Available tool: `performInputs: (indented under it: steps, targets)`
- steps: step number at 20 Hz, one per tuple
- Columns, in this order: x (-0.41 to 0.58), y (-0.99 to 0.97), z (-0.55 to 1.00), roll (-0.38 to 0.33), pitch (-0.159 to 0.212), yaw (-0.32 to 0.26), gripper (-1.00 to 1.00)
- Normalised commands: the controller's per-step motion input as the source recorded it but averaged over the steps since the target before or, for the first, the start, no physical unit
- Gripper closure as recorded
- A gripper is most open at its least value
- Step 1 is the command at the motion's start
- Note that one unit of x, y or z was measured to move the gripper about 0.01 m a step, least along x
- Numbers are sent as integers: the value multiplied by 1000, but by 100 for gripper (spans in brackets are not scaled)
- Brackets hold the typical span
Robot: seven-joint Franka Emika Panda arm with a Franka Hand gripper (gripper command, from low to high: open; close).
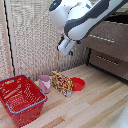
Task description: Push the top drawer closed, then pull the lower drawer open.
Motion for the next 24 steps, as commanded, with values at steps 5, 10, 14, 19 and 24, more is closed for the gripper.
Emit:
performInputs:
  steps: [5, 10, 14, 19, 24]
  targets:
    - [0, 47, 126, -375, 0, 84, -100]
    - [0, 51, 114, -375, 0, 81, -100]
    - [-6, 26, 86, -336, -8, 79, -100]
    - [-32, -199, -4, -221, -8, 90, -100]
    - [-3, -532, -2, -127, -10, 78, -100]
